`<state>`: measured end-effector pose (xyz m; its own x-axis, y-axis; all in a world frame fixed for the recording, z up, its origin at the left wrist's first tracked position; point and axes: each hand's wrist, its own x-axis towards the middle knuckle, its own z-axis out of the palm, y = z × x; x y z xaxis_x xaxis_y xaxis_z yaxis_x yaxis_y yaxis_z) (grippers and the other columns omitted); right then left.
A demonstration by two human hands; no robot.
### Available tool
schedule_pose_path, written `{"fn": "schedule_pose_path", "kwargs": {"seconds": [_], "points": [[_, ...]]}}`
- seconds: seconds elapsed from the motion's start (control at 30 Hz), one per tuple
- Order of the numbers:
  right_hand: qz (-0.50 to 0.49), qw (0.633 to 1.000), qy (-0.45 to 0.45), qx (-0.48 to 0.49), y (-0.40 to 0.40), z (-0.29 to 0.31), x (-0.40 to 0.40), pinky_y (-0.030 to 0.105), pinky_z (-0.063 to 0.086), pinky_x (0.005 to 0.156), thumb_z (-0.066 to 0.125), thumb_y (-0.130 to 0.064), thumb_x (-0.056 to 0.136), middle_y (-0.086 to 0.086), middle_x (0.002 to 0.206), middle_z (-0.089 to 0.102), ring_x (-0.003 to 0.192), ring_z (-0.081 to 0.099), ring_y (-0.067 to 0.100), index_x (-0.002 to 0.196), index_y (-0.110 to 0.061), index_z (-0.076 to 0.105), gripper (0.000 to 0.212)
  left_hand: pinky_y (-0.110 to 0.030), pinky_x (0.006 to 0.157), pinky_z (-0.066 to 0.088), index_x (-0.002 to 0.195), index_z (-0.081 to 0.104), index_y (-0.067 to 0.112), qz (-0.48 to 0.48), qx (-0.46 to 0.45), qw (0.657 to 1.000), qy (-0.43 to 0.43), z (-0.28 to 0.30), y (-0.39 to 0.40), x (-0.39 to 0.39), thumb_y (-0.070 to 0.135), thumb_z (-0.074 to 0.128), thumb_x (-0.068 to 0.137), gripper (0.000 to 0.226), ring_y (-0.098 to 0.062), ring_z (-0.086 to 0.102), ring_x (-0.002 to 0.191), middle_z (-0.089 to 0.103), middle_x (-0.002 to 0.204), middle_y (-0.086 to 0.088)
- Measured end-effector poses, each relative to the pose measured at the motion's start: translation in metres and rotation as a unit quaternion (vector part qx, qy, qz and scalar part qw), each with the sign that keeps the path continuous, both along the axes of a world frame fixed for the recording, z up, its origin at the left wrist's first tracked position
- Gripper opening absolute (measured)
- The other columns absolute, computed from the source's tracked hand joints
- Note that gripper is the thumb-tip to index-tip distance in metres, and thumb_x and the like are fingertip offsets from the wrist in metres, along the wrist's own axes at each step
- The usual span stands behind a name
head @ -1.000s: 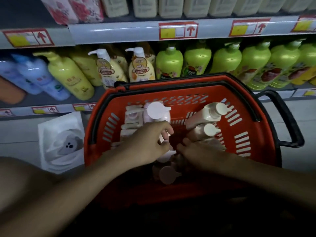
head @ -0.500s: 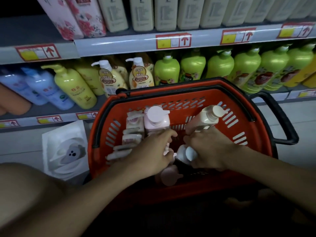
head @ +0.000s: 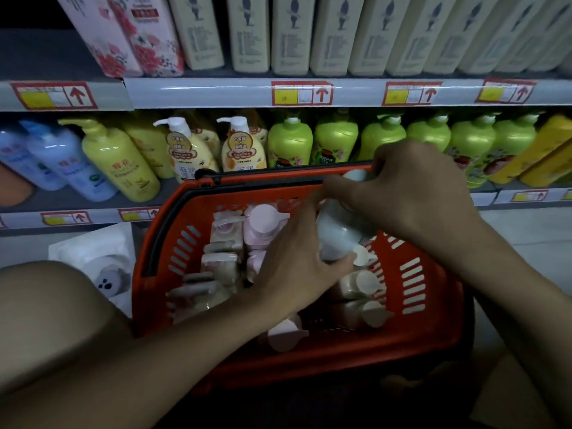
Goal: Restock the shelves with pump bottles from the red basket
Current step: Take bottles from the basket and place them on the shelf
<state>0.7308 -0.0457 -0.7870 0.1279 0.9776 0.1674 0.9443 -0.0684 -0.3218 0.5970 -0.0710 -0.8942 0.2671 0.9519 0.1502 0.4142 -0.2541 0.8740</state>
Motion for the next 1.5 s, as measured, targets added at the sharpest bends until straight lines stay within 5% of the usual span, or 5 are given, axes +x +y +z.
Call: {"fn": "schedule_pose_path", "kwargs": {"seconds": [0.33,0.5,0.73,1.07,1.5], "points": [[-0.023,0.926,0.346,-0.148,0.01,-0.001,0.047,0.043,0.052,0.074,0.051,-0.078,0.083,0.012,0.066,0.072,0.057,0.066,0.023,0.092,-0.019,0.07,0.063,-0.03,0.073,0.061,0.118,0.058,0.029,0.054,-0.143,0.977,-0.146,0.037,0.039,-0.02,0.007,0.089,0.063,0.067,-0.007,0.072,0.091,0.074,0.104,0.01],[0.105,0.829,0.486,-0.256,0.0,-0.03,0.038,0.04,0.059,0.088,0.069,-0.046,0.086,0.003,0.116,0.075,0.105,0.073,0.022,0.121,-0.017,0.067,0.046,-0.041,0.082,0.061,0.119,0.068,0.022,0.012,-0.218,0.951,-0.218,0.057,0.046,-0.05,0.014,0.088,0.055,0.067,-0.022,0.074,0.099,0.077,0.107,-0.002],[0.067,0.721,0.664,-0.185,-0.033,-0.059,-0.018,0.05,0.058,0.093,0.078,-0.018,0.077,0.02,0.117,0.073,0.109,0.071,0.038,0.124,-0.004,0.065,0.051,-0.042,0.087,0.06,0.118,0.067,0.032,0.047,-0.213,0.965,-0.147,0.079,0.028,-0.07,0.032,0.077,0.071,0.049,-0.014,0.074,0.097,0.076,0.107,0.008],[0.146,0.699,0.698,-0.065,-0.007,0.037,-0.038,0.053,0.053,0.099,0.063,-0.028,0.093,0.017,0.125,0.071,0.117,0.067,0.038,0.131,-0.007,0.062,0.044,-0.045,0.093,0.058,0.121,0.069,0.027,0.029,-0.117,0.986,-0.112,0.165,0.014,-0.095,0.025,0.084,0.078,0.045,-0.018,0.075,0.097,0.078,0.102,-0.003],[0.205,0.816,0.535,0.075,0.043,0.179,-0.027,0.029,0.061,0.084,0.081,-0.034,0.07,-0.007,0.106,0.079,0.099,0.075,0.013,0.115,-0.021,0.073,0.048,-0.023,0.079,0.06,0.111,0.068,0.019,0.024,0.001,0.985,-0.172,0.282,0.08,-0.076,0.008,0.083,0.077,0.039,-0.008,0.074,0.093,0.076,0.106,0.003]]}}
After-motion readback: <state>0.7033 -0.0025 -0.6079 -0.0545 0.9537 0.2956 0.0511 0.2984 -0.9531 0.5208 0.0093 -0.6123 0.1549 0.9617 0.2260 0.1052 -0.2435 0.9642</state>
